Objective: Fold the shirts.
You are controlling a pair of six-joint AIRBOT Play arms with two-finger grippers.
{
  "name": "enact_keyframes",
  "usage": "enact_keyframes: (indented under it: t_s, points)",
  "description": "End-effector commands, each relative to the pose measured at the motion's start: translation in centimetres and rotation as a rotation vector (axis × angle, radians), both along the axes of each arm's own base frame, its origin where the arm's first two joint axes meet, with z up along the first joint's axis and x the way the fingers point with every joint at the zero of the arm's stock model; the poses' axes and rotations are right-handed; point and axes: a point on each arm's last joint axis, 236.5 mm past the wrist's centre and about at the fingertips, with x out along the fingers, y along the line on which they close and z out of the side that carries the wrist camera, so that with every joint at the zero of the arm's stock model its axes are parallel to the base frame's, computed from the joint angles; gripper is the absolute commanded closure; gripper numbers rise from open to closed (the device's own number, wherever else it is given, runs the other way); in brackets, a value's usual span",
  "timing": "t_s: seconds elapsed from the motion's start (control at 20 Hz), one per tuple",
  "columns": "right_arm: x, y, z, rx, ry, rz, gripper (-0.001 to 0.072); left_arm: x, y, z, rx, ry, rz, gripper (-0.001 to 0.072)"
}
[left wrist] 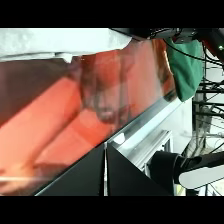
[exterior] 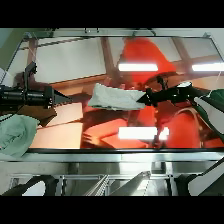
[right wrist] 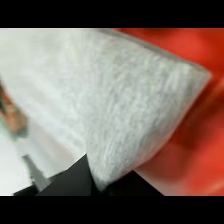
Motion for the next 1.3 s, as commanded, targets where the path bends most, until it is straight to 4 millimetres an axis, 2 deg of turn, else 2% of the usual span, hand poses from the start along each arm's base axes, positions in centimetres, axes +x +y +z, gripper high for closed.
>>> enact_keyframes:
  t_s: [0.0,0.05,0.15,0.25,0.3,0.35,0.4,0.45,0.5,0.6,0.65,0.7,0.75,0.8,0.95,1.0,1.1,1.25]
  points:
    - [2.1,0.8,7.0,0.131,-0.102,-0.036,0.0702,-0.4,-0.3,0.2,-0.012,0.0,-0.021,0.0692]
    - [3.9,-0.5,9.3,0.12,-0.154,-0.087,0.0702,-0.4,-0.2,0.2,-0.01,-0.005,-0.023,0.0692]
    - [8.5,-5.5,15.4,0.086,-0.287,-0.255,0.0702,-0.4,-0.2,0.2,-0.009,-0.011,-0.026,0.0692]
    - [11.8,-12.8,21.8,0.043,-0.395,-0.459,0.0702,-0.4,-0.3,0.2,-0.008,-0.015,-0.03,0.0692]
    - [12.2,-16.7,24.1,0.006,-0.41,-0.549,0.0702,-0.4,-0.3,0.2,-0.008,-0.017,-0.032,0.0692]
    - [11.6,-20.9,25.3,-0.054,-0.392,-0.64,0.0702,-0.4,-0.3,0.2,-0.007,-0.019,-0.032,0.0692]
    - [10.4,-24.7,25.4,-0.133,-0.357,-0.715,0.0703,-0.4,-0.3,0.2,-0.005,-0.027,-0.037,0.0692]
    - [8.2,-28.8,24.4,-0.256,-0.289,-0.784,0.0703,-0.4,-0.3,0.2,-0.003,-0.035,-0.041,0.0692]
    - [5.2,-33.0,22.9,-0.401,-0.191,-0.85,0.0703,-0.4,-0.3,0.2,-0.002,-0.039,-0.044,0.0691]
    - [-2.6,-41.2,20.0,-0.734,0.028,-0.969,0.0703,-0.5,-0.3,0.2,0.0,-0.047,-0.051,0.0691]
    - [-6.7,-44.5,19.1,-0.881,0.131,-1.002,0.0703,-0.6,-0.5,0.2,0.0,-0.05,-0.061,0.0691]
    - [-10.6,-46.7,18.1,-0.993,0.231,-1.009,0.0703,-0.8,-0.7,0.2,0.004,-0.05,-0.073,0.0691]
    - [-14.4,-48.1,16.8,-1.067,0.341,-1.006,0.0702,-1.0,-1.1,0.1,0.007,-0.049,-0.088,0.0691]
    - [-17.5,-48.6,15.0,-1.093,0.44,-0.999,0.0703,-1.2,-1.6,0.1,0.007,-0.051,-0.102,0.0691]
    - [-23.4,-46.9,9.2,-1.038,0.632,-0.972,0.0702,-2.0,-3.6,-0.1,0.007,-0.051,-0.157,0.0691]
    - [-24.7,-46.3,7.7,-1.023,0.668,-0.968,0.0703,-2.4,-4.3,-0.3,0.004,-0.041,-0.182,0.0692]
    - [-26.1,-45.8,6.2,-1.009,0.699,-0.972,0.0702,-2.9,-5.2,-1.0,-0.001,-0.016,-0.216,0.0691]
    - [-26.7,-46.2,6.7,-1.029,0.689,-0.978,0.0702,-3.3,-6.5,-2.4,-0.01,0.032,-0.256,0.0691]
